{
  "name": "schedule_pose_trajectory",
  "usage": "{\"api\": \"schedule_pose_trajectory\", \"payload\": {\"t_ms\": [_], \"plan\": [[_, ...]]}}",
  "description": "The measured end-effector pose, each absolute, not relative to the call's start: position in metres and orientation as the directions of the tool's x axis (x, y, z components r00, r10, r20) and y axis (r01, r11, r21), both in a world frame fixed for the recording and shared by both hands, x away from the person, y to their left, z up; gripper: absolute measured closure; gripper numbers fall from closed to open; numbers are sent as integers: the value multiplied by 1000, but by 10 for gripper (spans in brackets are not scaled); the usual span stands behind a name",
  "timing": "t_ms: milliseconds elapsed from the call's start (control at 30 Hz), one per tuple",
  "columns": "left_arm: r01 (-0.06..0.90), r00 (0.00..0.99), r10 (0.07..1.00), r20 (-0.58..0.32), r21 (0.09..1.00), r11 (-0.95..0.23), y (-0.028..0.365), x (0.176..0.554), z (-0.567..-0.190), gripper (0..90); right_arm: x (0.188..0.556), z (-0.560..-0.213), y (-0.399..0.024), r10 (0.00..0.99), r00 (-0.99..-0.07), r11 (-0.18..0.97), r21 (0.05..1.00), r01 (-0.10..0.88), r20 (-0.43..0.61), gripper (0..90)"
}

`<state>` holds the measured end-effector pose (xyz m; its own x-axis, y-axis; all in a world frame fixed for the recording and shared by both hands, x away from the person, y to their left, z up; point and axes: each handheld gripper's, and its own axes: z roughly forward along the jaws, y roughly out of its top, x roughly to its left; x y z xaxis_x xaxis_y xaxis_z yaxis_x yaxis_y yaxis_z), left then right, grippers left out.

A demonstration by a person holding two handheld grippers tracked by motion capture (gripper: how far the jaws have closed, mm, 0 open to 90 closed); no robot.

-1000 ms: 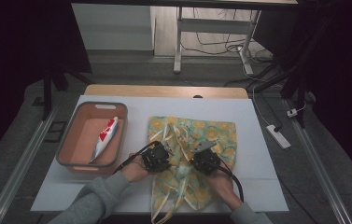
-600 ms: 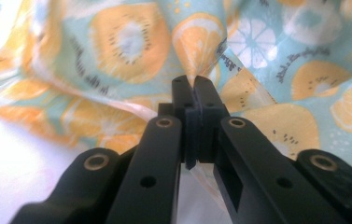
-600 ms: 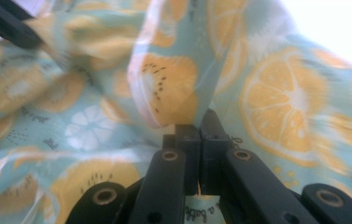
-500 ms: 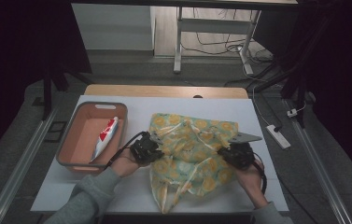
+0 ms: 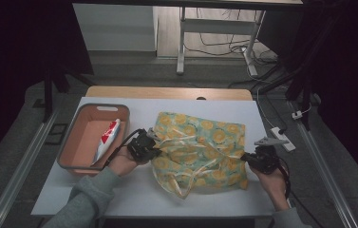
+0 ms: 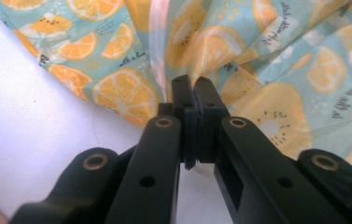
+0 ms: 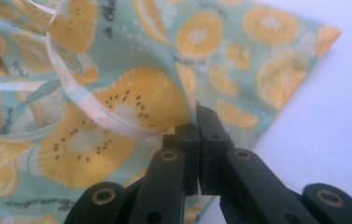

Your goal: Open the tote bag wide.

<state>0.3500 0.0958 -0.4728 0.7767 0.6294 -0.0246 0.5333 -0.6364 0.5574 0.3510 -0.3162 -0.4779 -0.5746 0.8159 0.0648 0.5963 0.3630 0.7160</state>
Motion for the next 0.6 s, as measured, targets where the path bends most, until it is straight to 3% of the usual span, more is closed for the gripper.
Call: {"api": "schedule_pose_trajectory", "payload": {"t_ms": [67, 100, 200, 333, 400, 600], "plan": [[528, 780, 625, -21, 559, -640, 94, 349, -473, 878, 351, -479, -317, 813, -578, 362, 716, 597, 71, 839], [527, 779, 627, -22, 565, -634, 93, 348, -472, 835, 350, -476, -315, 816, -576, 363, 725, 585, 56, 633], [514, 781, 625, -17, 586, -627, 92, 346, -470, 657, 338, -458, -309, 821, -571, 355, 775, 523, 9, 463], [470, 802, 597, -19, 636, -612, 91, 339, -461, 566, 319, -433, -295, 780, -625, 378, 812, 445, -20, 419], [451, 812, 583, -11, 645, -617, 87, 336, -456, 539, 301, -418, -268, 680, -733, 431, 821, 374, -24, 403], [417, 837, 547, 13, 633, -653, 59, 345, -454, 450, 304, -434, -210, 546, -836, 594, 729, 342, -53, 317]]}}
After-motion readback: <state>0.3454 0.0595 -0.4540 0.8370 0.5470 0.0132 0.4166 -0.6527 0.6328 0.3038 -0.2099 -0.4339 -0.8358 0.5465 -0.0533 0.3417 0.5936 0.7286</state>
